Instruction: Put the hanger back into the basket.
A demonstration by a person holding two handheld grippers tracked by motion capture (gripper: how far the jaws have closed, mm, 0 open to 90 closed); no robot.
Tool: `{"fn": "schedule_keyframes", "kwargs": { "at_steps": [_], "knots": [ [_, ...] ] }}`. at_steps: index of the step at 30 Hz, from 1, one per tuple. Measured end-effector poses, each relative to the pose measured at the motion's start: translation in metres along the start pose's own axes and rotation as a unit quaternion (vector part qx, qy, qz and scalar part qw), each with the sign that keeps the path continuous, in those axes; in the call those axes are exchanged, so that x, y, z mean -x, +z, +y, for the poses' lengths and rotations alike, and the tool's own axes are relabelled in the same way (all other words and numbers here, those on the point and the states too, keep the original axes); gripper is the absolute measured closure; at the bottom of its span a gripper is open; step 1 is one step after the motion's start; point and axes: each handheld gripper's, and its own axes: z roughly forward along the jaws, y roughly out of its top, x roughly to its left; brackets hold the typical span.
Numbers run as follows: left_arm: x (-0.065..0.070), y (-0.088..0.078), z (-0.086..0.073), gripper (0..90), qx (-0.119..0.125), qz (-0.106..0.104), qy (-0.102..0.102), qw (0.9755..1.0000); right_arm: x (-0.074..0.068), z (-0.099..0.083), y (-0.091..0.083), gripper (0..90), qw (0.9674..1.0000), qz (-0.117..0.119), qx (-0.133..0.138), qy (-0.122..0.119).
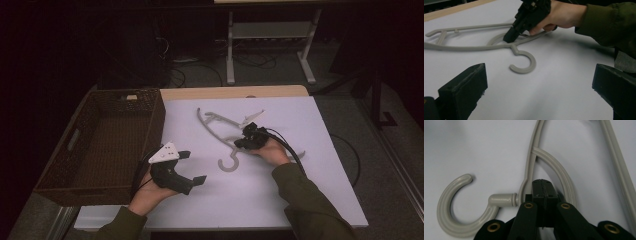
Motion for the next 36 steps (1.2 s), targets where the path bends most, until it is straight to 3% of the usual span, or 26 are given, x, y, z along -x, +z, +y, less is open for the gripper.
{"fn": "schedule_keyframes", "kwargs": {
  "at_steps": [10, 13, 20, 22, 25, 26, 28, 30, 32, 34, 36],
  "knots": [
    [0.001, 0.0, 0.0, 0.0, 0.0, 0.0, 0.001, 1.0, -0.039, -0.014, -0.007, 89.5, 0.9976, 0.041, -0.012, -0.055],
    [0.001, -0.001, 0.0, 0.0, 0.001, 0.0, 0.0, 1.0, -0.057, -0.02, -0.009, 89.5, 0.9945, 0.055, -0.016, -0.088],
    [0.001, -0.001, 0.0, 0.0, 0.003, 0.0, 0.002, 1.0, -0.084, -0.029, -0.015, 89.4, 0.9901, 0.077, -0.021, -0.116],
    [0.001, -0.001, 0.0, 0.0, 0.002, 0.001, 0.0, 1.0, -0.086, -0.031, -0.022, 89.5, 0.9912, 0.064, -0.017, -0.114],
    [0.001, -0.002, 0.0, 0.0, 0.003, 0.001, -0.001, 1.0, -0.084, -0.037, -0.044, 89.5, 0.9947, 0.045, 0.004, -0.092],
    [0.0, -0.002, -0.001, 0.0, 0.002, 0.002, 0.001, 1.0, -0.082, -0.045, -0.061, 89.5, 0.9976, 0.028, 0.009, -0.063],
    [0.0, -0.002, -0.001, 0.0, 0.0, 0.002, 0.0, 1.0, -0.08, -0.05, -0.069, 89.5, 0.9983, 0.016, 0.01, -0.054],
    [0.0, -0.001, -0.001, 0.0, 0.0, 0.002, 0.0, 1.0, -0.077, -0.062, -0.082, 89.5, 0.9995, 0.001, 0.016, -0.027],
    [0.0, -0.001, -0.001, 0.0, -0.001, 0.003, 0.001, 1.0, -0.071, -0.081, -0.094, 89.5, 0.9994, -0.032, 0.009, -0.009],
    [0.0, 0.0, -0.002, 0.0, -0.001, 0.003, 0.0, 1.0, -0.068, -0.091, -0.099, 89.5, 0.9987, -0.05, 0.003, 0.001],
    [0.0, 0.001, -0.002, 0.0, -0.003, 0.003, -0.001, 1.0, -0.066, -0.098, -0.102, 89.5, 0.9984, -0.054, 0.001, 0.015]
  ]
}}
